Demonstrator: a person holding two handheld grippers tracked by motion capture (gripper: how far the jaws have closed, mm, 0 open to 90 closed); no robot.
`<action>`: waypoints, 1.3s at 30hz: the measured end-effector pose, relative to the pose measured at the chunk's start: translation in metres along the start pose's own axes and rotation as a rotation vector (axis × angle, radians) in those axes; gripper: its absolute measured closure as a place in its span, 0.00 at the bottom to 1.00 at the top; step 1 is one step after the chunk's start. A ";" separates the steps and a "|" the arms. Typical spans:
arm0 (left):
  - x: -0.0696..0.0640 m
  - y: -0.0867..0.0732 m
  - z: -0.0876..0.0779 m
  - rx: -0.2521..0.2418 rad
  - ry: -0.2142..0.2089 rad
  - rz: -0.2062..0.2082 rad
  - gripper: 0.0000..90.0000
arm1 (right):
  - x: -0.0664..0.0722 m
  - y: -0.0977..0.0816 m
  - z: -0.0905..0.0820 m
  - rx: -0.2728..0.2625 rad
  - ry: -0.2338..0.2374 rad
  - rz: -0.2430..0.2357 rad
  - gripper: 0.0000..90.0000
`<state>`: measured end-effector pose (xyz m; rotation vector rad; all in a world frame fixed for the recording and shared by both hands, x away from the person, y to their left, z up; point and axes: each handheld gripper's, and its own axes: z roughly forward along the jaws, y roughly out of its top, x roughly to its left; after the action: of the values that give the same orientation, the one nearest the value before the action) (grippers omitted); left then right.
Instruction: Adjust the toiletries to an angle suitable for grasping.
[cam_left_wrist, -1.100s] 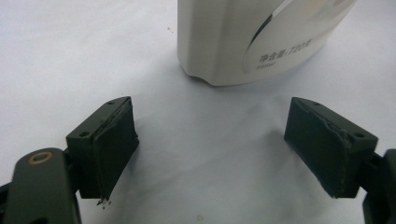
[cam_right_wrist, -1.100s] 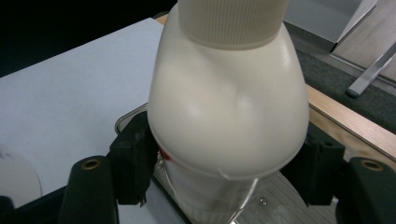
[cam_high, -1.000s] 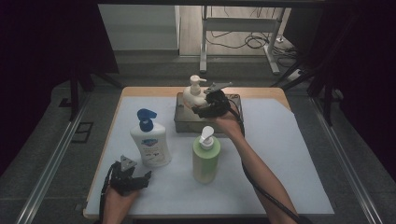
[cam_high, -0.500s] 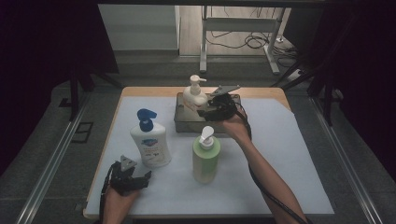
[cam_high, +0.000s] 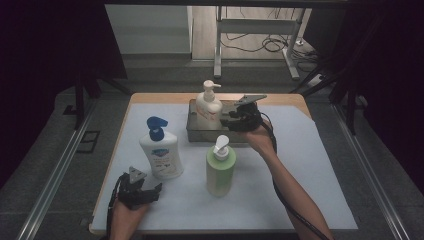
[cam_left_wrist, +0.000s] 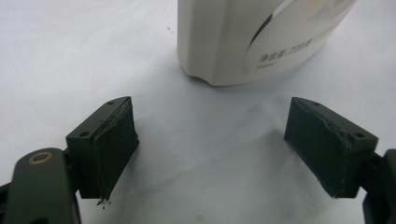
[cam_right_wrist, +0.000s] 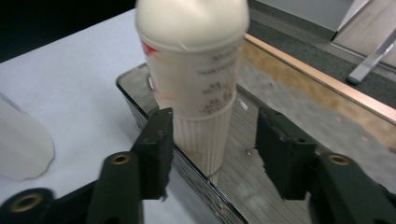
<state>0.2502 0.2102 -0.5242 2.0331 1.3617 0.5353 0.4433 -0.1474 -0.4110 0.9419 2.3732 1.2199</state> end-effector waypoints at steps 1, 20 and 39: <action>0.000 0.000 0.000 0.000 0.000 0.000 0.18 | -0.001 -0.001 0.000 0.001 -0.002 0.003 0.57; 0.000 0.000 0.000 0.001 0.000 0.000 0.18 | -0.012 -0.012 0.031 0.054 -0.063 0.040 1.00; 0.000 0.000 0.000 0.001 0.000 0.000 0.18 | -0.013 -0.011 0.057 0.089 -0.058 0.092 1.00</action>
<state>0.2502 0.2103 -0.5241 2.0340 1.3615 0.5347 0.4789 -0.1268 -0.4540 1.1100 2.3795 1.1107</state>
